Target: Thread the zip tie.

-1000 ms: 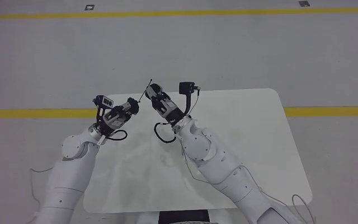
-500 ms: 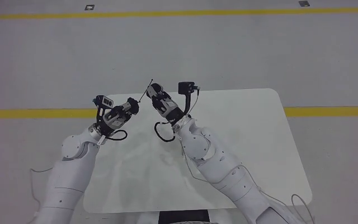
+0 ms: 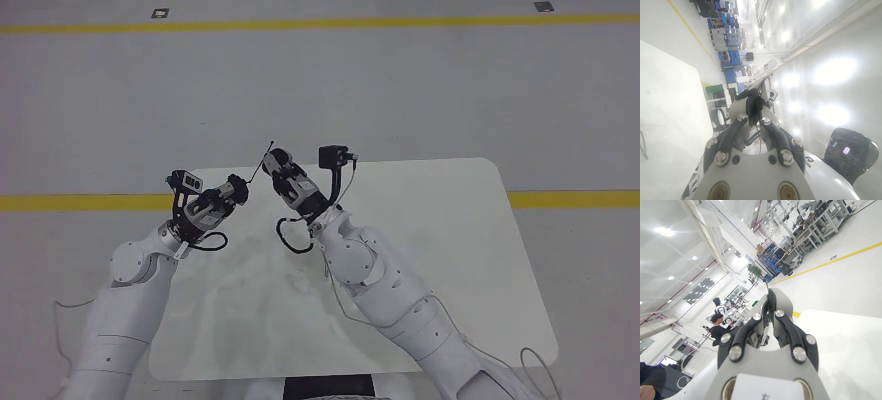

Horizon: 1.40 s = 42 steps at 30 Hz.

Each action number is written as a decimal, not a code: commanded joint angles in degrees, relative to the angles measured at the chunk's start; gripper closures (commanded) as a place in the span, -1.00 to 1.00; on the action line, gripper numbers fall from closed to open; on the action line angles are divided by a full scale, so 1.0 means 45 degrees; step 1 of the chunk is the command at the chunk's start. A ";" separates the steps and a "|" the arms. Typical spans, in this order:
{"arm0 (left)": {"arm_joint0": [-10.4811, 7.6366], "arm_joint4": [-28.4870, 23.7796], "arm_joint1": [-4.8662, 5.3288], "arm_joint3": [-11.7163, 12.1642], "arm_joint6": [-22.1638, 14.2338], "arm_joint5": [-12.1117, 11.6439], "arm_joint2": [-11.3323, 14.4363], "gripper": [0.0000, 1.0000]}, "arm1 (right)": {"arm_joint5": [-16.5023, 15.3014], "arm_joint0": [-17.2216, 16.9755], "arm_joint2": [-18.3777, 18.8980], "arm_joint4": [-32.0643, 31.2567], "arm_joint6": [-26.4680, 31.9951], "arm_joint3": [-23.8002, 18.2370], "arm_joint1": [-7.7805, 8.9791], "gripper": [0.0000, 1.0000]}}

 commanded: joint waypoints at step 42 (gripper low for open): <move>0.0000 0.0000 0.0000 0.0000 0.0000 0.0000 0.0000 1.00 | -0.0081 -0.0227 0.0236 -0.0649 0.0083 -0.0219 -0.0177 1.00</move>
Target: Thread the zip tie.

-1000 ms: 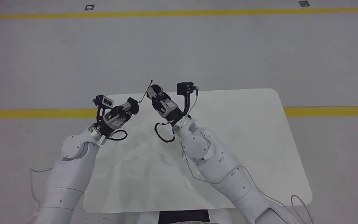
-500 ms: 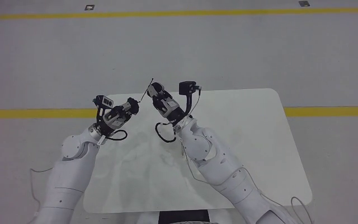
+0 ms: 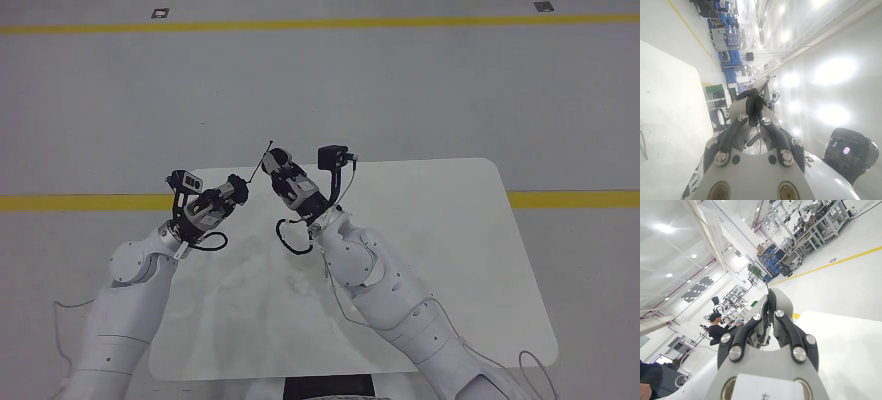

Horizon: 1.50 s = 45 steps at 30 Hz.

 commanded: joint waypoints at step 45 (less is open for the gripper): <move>0.0000 0.0000 0.0000 0.0000 0.0000 0.0000 0.0000 1.00 | 0.0033 -0.0052 0.0128 -0.0505 -0.0064 0.0349 -0.0182 1.00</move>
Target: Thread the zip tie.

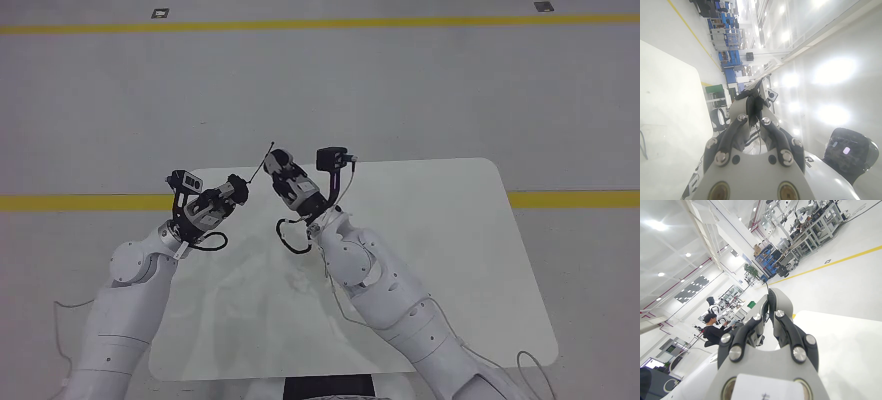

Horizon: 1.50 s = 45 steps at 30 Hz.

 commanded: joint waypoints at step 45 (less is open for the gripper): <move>0.0000 0.0000 0.0000 0.0000 0.0000 0.0000 0.0000 1.00 | -0.0299 -0.0400 0.0001 0.0104 0.0781 -0.0254 -0.0048 1.00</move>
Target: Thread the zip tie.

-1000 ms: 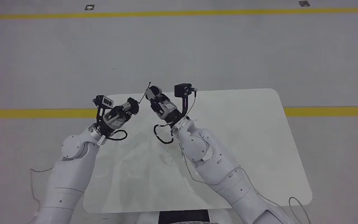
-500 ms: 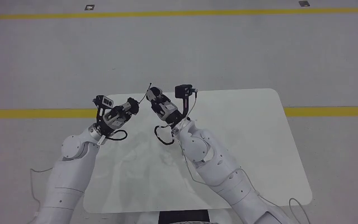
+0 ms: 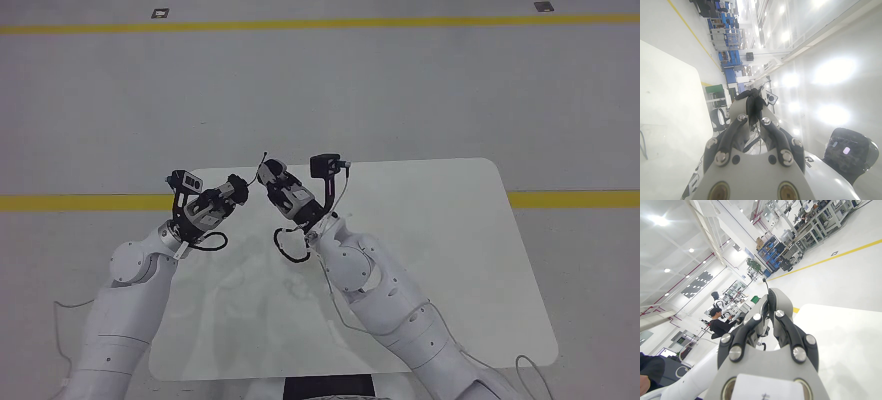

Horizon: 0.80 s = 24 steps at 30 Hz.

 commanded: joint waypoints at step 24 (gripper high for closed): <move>0.0000 0.0000 0.0000 0.0000 0.0000 0.0000 0.0000 1.00 | -0.0005 0.0019 -0.0043 0.0080 -0.0087 0.0098 -0.0068 1.00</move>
